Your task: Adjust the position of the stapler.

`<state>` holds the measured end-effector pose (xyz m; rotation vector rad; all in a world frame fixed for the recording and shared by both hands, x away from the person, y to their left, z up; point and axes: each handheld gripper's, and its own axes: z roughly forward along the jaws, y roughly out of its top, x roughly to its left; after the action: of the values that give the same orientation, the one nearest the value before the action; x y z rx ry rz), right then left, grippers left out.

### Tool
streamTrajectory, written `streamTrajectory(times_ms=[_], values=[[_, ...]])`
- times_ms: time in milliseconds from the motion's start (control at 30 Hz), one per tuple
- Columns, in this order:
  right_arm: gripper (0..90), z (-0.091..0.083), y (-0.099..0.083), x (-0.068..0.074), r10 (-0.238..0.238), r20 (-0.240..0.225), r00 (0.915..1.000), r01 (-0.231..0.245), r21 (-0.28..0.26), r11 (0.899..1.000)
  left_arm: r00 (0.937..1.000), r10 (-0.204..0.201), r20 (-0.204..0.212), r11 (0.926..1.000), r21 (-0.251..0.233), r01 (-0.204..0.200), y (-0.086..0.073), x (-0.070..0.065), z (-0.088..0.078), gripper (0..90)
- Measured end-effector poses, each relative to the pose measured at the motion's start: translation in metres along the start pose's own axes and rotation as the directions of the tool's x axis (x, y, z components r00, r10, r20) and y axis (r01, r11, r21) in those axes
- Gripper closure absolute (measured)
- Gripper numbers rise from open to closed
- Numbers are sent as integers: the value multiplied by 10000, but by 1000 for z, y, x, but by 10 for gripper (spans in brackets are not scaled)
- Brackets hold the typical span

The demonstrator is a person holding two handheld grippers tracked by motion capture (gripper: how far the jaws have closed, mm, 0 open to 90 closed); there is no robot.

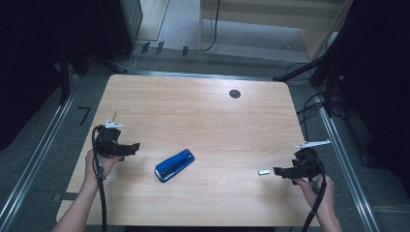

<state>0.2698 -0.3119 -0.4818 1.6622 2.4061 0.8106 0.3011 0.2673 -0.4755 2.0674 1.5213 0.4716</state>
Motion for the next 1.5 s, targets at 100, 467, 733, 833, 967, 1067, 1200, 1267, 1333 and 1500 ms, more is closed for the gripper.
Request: streamTrajectory(times_ms=[100, 467, 733, 833, 967, 1067, 1200, 1267, 1333, 1500], values=[[128, 0, 0, 0, -52, -12, 10000, 52, -5, 10000, 10000, 9, 29, 10000, 33, -9, 0, -1, 1, 131], [128, 3, 2, 4, -104, -85, 9999, 105, 154, 9998, 9996, 204, 176, 9996, 179, -207, -2, -6, 3, 144], [134, -3, 2, 8, -303, 42, 9995, 304, -70, 9995, 9961, 488, 733, 9987, 114, -498, -6, -10, -7, 353], [134, -2, 1, 7, -229, 12, 9997, 229, -30, 9997, 9927, 740, 953, 9970, 161, -759, -6, -14, -6, 444], [134, -2, -1, 6, -193, 26, 9998, 193, 14, 9998, 9816, 1241, 1449, 9916, 186, -1281, -5, -24, -4, 553], [135, -2, -2, 5, -185, 18, 9998, 185, -37, 9998, 9769, 1401, 1612, 9894, 153, -1444, -5, -28, -3, 644], [134, -2, -3, 4, -161, 38, 9999, 161, 13, 9999, 9555, 1965, 2199, 9766, 430, -2107, -8, -39, 1, 746], [134, -2, -3, 4, -162, 43, 9999, 162, 19, 9999, 9512, 2067, 2292, 9736, 483, -2232, -8, -42, 1, 763], [134, -2, -3, 4, -170, 35, 9998, 170, 25, 9999, 9446, 2197, 2437, 9696, 521, -2390, -9, -46, 1, 816], [134, -2, -2, 5, -181, 50, 9998, 180, 19, 9998, 9268, 2497, 2806, 9592, 595, -2765, -10, -57, 1, 861]])
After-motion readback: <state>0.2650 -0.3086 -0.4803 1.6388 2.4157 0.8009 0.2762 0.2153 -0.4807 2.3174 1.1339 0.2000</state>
